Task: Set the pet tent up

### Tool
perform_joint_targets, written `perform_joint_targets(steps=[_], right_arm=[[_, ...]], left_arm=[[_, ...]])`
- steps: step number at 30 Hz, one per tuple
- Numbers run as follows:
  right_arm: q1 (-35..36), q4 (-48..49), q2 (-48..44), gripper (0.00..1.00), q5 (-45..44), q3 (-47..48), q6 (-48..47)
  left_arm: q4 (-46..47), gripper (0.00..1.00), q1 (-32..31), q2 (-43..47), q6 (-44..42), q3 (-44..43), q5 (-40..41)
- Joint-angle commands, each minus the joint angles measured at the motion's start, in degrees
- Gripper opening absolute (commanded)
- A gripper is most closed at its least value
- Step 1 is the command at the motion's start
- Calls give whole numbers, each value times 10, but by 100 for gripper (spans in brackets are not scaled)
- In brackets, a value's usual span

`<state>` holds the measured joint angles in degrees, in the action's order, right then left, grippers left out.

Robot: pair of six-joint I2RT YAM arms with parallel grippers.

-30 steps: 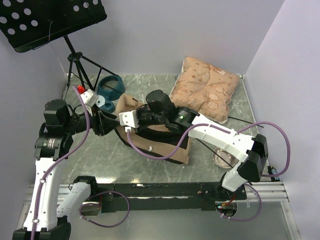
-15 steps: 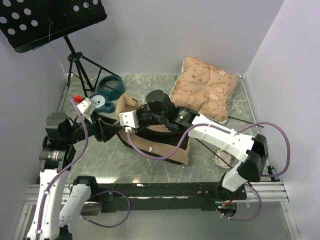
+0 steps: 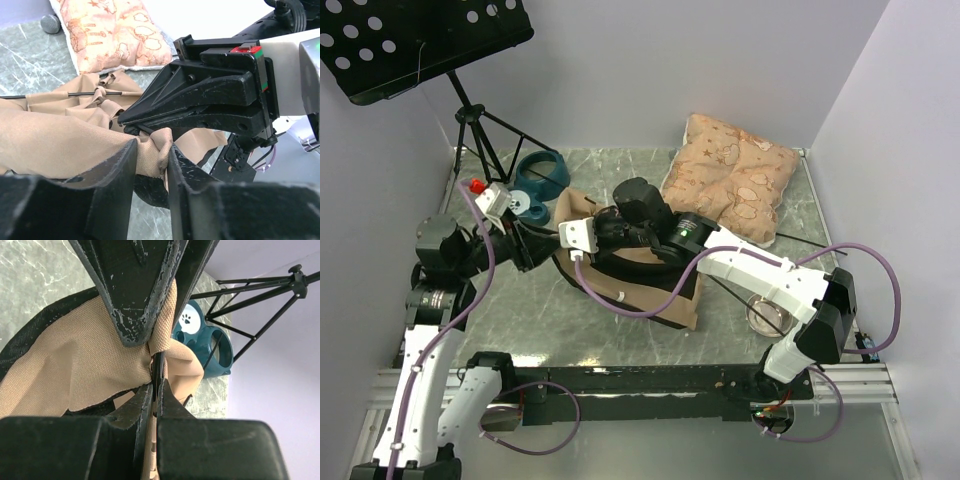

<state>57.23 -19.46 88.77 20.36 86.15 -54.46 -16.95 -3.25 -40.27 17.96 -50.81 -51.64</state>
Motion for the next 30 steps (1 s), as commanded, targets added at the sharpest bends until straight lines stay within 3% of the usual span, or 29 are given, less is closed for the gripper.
perform_joint_targets(steps=[1, 12, 19, 24, 28, 30], right_arm=[[3, -25, 6, 0, 7, 25, 3], [10, -23, 20, 0, -4, 33, -1], [15, -25, 35, 0, -8, 38, -1], [19, -22, 41, 0, -8, 40, -1], [21, -18, 42, 0, -8, 42, 5], [21, -17, 43, 0, -8, 43, 7]], left_arm=[[18, 37, -12, -13, 4, -30, 19], [-126, 38, -38, -53, -63, -95, 108], [-163, 45, -48, -74, -57, -125, 140], [-188, 45, -51, -89, -56, -136, 152], [-207, 31, -52, -98, -59, -139, 153], [-222, 30, -52, -107, -64, -139, 149]])
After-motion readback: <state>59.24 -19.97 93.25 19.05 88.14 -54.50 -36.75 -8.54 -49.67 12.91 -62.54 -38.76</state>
